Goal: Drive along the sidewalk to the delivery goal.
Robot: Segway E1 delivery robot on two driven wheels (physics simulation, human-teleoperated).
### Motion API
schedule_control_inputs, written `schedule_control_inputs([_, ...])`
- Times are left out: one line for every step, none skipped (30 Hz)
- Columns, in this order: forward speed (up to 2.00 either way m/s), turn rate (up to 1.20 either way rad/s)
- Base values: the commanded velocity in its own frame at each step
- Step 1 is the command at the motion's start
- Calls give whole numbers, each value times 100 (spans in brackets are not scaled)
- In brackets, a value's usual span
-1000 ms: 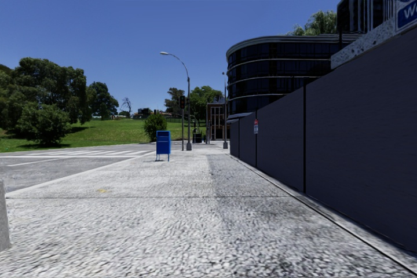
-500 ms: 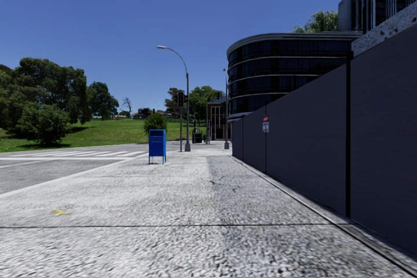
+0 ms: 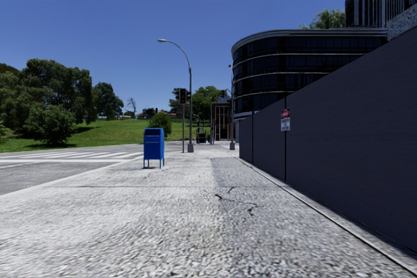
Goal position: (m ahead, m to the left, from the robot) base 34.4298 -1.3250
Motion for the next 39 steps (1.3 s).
schedule_control_inputs([200,0])
schedule_control_inputs([200,0])
schedule_control_inputs([200,0])
schedule_control_inputs([200,0])
schedule_control_inputs([200,0])
schedule_control_inputs([200,0])
schedule_control_inputs([200,0])
schedule_control_inputs([200,0])
schedule_control_inputs([200,0])
schedule_control_inputs([200,0])
schedule_control_inputs([200,0])
schedule_control_inputs([200,0])
schedule_control_inputs([200,0])
schedule_control_inputs([200,0])
schedule_control_inputs([200,0])
schedule_control_inputs([200,0])
schedule_control_inputs([200,0])
schedule_control_inputs([200,0])
schedule_control_inputs([200,0])
schedule_control_inputs([200,0])
schedule_control_inputs([200,0])
schedule_control_inputs([200,0])
schedule_control_inputs([200,0])
schedule_control_inputs([200,0])
schedule_control_inputs([200,0])
schedule_control_inputs([200,0])
schedule_control_inputs([200,0])
schedule_control_inputs([200,0])
schedule_control_inputs([200,0])
schedule_control_inputs([200,0])
schedule_control_inputs([200,0])
schedule_control_inputs([200,0])
schedule_control_inputs([200,0])
schedule_control_inputs([200,0])
schedule_control_inputs([200,0])
schedule_control_inputs([200,0])
schedule_control_inputs([200,0])
schedule_control_inputs([200,0])
schedule_control_inputs([200,0])
